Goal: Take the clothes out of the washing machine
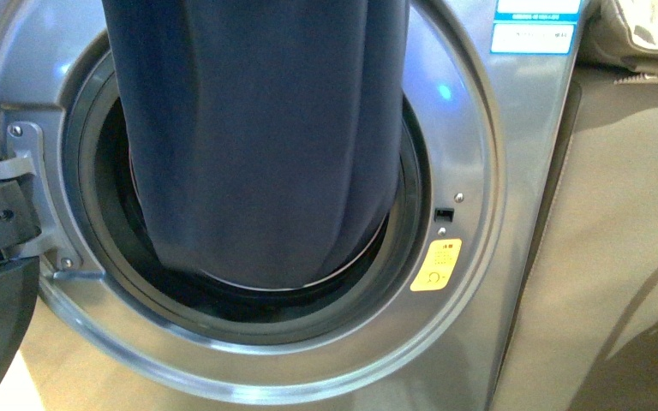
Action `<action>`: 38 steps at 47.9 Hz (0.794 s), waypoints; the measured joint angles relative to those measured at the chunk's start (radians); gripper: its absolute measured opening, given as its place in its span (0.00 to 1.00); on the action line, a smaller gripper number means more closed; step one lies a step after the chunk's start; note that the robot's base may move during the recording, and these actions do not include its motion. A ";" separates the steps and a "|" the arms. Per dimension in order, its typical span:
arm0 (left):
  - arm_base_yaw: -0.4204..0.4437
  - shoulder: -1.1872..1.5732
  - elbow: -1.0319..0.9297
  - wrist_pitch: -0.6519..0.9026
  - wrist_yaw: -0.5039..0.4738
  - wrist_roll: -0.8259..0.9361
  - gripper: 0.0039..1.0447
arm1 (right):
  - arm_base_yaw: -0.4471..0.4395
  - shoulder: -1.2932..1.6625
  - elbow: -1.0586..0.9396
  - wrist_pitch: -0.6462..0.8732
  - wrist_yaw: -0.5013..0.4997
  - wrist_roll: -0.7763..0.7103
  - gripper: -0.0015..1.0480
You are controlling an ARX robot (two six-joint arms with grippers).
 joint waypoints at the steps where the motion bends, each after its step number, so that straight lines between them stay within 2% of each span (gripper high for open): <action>1: -0.006 0.009 0.020 -0.009 -0.005 0.004 0.07 | 0.000 0.000 0.000 0.000 0.000 0.000 0.93; 11: -0.115 0.132 0.296 -0.134 -0.050 0.061 0.07 | 0.000 0.000 0.000 0.000 0.000 0.000 0.93; 18: -0.161 0.170 0.415 -0.180 -0.068 0.074 0.07 | 0.000 0.000 0.000 0.000 0.000 0.000 0.93; 29: -0.200 0.211 0.560 -0.240 -0.072 0.080 0.07 | 0.000 0.000 0.000 0.000 0.000 0.000 0.93; 38: -0.203 0.229 0.595 -0.265 -0.066 0.071 0.07 | 0.000 0.000 0.000 0.000 0.000 0.000 0.93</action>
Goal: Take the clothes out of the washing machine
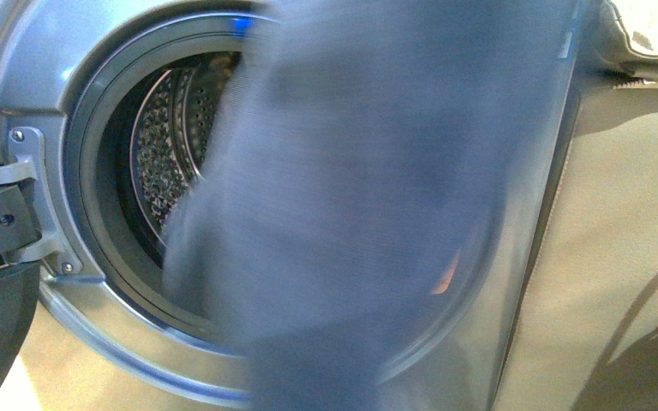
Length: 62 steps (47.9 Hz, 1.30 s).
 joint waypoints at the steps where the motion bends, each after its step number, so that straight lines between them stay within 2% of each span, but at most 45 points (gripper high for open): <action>1: 0.000 0.001 0.001 -0.001 0.002 -0.001 0.07 | 0.000 0.000 0.000 0.000 0.000 0.000 0.93; 37: 0.005 0.007 0.002 -0.005 0.010 -0.006 0.07 | -0.002 0.001 0.000 0.000 -0.008 0.001 0.93; 39: 0.005 0.007 0.002 -0.005 0.010 -0.006 0.07 | -0.032 0.018 0.001 0.015 -0.113 0.034 0.93; 40: 0.005 0.007 0.002 -0.005 0.010 -0.006 0.07 | -0.069 0.038 0.001 0.033 -0.218 0.078 0.93; 42: 0.005 0.007 0.002 -0.005 0.009 -0.006 0.07 | -0.129 0.075 0.006 0.058 -0.345 0.123 0.93; 43: 0.005 0.007 0.002 -0.005 0.009 -0.006 0.07 | -0.170 0.100 0.010 0.075 -0.468 0.168 0.93; 44: 0.005 0.007 0.002 -0.005 0.009 -0.006 0.07 | -0.188 0.111 0.013 0.083 -0.511 0.187 0.93; 46: 0.005 0.007 0.002 -0.005 0.010 -0.006 0.07 | -0.267 0.166 0.023 0.129 -0.689 0.265 0.93; 49: 0.005 0.007 0.002 -0.005 0.009 -0.006 0.07 | -0.337 0.249 0.054 0.216 -0.865 0.334 0.93; 53: 0.005 0.007 0.002 -0.005 0.010 -0.006 0.07 | -0.366 0.372 0.108 0.360 -0.935 0.377 0.93; 62: 0.005 0.007 0.002 -0.005 0.009 -0.006 0.07 | -0.352 0.573 0.194 0.548 -1.012 0.368 0.93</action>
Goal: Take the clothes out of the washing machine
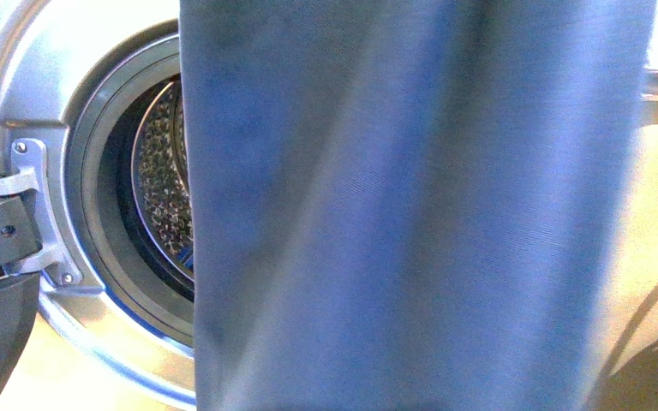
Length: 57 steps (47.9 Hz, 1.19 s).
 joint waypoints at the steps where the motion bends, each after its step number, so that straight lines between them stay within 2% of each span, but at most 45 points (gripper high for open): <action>1: 0.000 0.000 0.000 0.000 0.000 0.000 0.07 | 0.006 0.023 0.013 0.011 -0.009 -0.005 0.93; 20: 0.000 0.000 0.000 0.000 0.001 0.000 0.07 | 0.185 0.406 0.282 0.054 -0.135 -0.233 0.93; 31: 0.000 0.000 0.000 0.000 0.000 0.000 0.07 | 0.237 0.550 0.363 0.187 -0.158 -0.188 0.93; 41: 0.000 0.000 0.000 0.000 0.000 0.000 0.07 | 0.296 0.638 0.382 0.356 -0.166 -0.060 0.93; 57: 0.000 0.000 0.000 0.000 0.000 0.000 0.07 | 0.422 0.724 0.438 0.371 -0.047 -0.029 0.93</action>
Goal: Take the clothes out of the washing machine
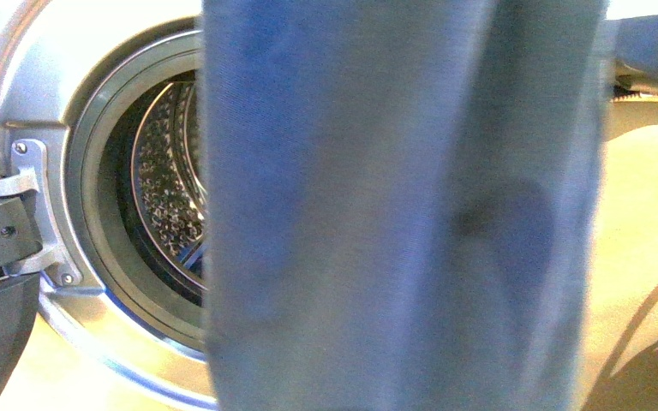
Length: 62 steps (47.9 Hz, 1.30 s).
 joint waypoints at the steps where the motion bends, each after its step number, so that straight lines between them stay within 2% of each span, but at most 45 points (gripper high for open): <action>1: 0.000 0.000 0.000 0.000 0.000 0.000 0.07 | 0.004 0.003 0.003 0.000 0.005 -0.001 0.93; 21: 0.000 0.000 0.000 0.000 0.000 0.000 0.07 | 0.121 0.119 0.130 -0.047 0.113 -0.037 0.93; 46: 0.000 0.000 0.000 0.000 -0.003 0.000 0.07 | 0.292 0.202 0.238 -0.090 0.189 -0.090 0.93; 62: 0.000 0.000 0.000 0.000 -0.005 0.000 0.07 | 0.353 0.243 0.275 -0.078 0.227 -0.089 0.93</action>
